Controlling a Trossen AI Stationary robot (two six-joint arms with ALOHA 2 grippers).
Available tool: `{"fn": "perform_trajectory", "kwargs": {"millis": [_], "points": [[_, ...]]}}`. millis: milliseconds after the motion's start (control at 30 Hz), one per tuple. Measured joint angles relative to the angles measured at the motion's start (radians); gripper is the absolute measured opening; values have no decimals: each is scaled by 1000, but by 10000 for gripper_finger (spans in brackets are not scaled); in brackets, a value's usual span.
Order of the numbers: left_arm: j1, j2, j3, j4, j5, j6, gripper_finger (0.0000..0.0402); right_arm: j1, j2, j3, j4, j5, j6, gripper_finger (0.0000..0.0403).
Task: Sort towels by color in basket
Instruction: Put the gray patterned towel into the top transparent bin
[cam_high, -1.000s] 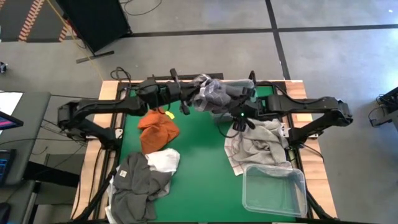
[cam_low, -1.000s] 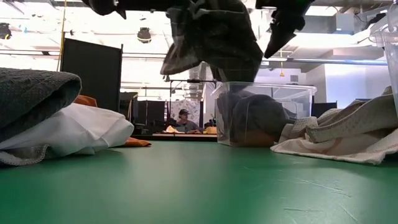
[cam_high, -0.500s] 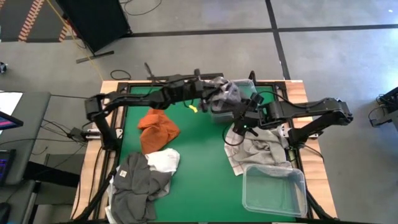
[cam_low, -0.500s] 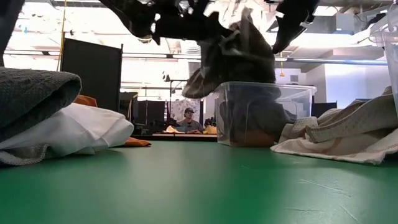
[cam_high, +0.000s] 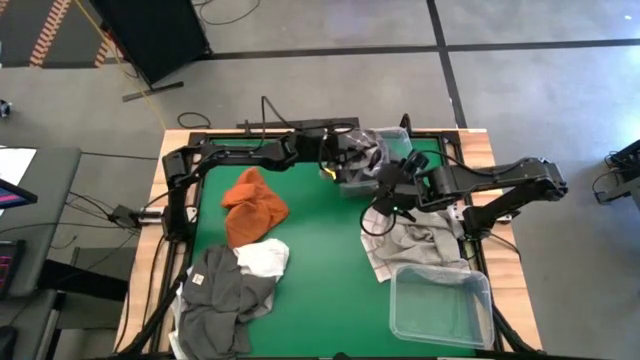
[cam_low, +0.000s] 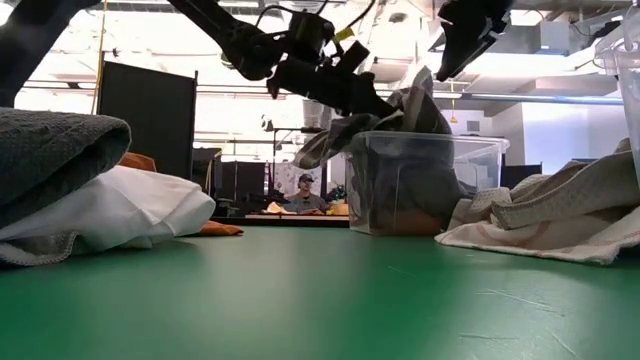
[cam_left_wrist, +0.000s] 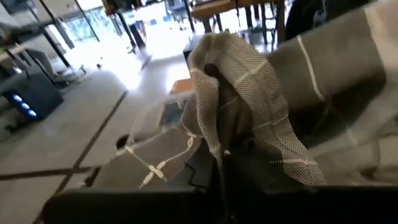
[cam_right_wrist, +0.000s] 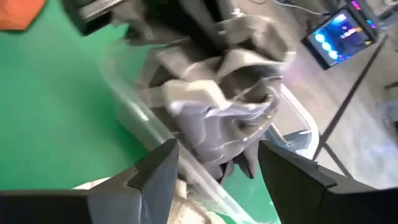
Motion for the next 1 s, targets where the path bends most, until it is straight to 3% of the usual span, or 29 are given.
{"fn": "perform_trajectory", "kwargs": {"millis": [267,433,700,1000], "points": [[0,-20,0,-96,24,1,131,-88,0,0,116,17,-119,255],[0,-35,0,-138,31,-4,173,-166,0,0,288,-114,-272,255],[0,-51,-1,-194,52,-10,180,-336,0,-12,414,-311,-368,255],[-8,-81,-2,-227,50,-10,180,-489,0,-182,649,-583,-412,255]]}}
